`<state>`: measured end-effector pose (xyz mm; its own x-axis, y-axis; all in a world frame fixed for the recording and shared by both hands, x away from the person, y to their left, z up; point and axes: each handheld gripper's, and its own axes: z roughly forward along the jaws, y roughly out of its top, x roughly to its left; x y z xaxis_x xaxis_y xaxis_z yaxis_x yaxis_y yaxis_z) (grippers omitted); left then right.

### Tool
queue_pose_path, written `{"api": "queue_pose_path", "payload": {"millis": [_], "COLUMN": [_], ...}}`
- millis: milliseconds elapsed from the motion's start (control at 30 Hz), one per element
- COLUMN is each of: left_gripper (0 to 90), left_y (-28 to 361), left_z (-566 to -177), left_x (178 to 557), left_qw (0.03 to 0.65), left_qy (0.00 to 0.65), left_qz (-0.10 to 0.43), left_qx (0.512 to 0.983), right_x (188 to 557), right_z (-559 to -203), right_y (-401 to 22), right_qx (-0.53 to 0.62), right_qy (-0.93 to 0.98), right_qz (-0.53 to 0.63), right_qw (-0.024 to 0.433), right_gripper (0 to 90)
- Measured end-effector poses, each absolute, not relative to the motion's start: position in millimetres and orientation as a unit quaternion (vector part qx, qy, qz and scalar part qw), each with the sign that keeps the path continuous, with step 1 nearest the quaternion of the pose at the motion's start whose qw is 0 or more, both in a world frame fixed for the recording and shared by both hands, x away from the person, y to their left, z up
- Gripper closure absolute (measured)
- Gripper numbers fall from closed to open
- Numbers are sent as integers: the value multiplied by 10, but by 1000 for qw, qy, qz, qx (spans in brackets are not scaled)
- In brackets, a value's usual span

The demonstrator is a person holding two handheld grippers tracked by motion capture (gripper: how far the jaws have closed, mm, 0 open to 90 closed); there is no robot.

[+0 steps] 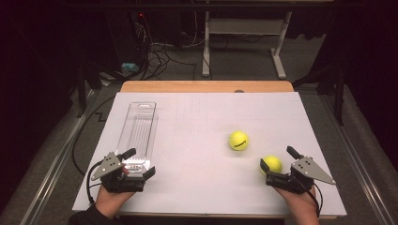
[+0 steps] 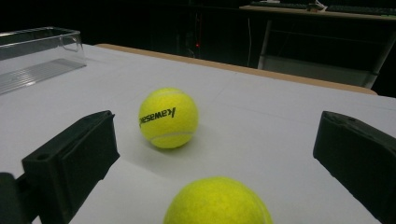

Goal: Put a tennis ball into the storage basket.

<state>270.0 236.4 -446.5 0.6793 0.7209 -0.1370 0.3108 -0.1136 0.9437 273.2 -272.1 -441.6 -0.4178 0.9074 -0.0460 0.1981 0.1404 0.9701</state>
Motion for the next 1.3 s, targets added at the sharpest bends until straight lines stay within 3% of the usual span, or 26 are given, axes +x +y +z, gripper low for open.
{"api": "queue_pose_path", "payload": {"millis": [1300], "left_gripper": [1], "left_y": [2340], "left_z": [-4469], "left_x": [2709], "left_qw": [561], "left_qy": [350], "left_qz": [186], "left_qx": [727], "right_x": [2696], "right_z": [-4405], "right_y": [-2731], "right_qx": [415], "right_qy": [671], "right_qz": [508], "right_qw": [347], "right_gripper": [0]}}
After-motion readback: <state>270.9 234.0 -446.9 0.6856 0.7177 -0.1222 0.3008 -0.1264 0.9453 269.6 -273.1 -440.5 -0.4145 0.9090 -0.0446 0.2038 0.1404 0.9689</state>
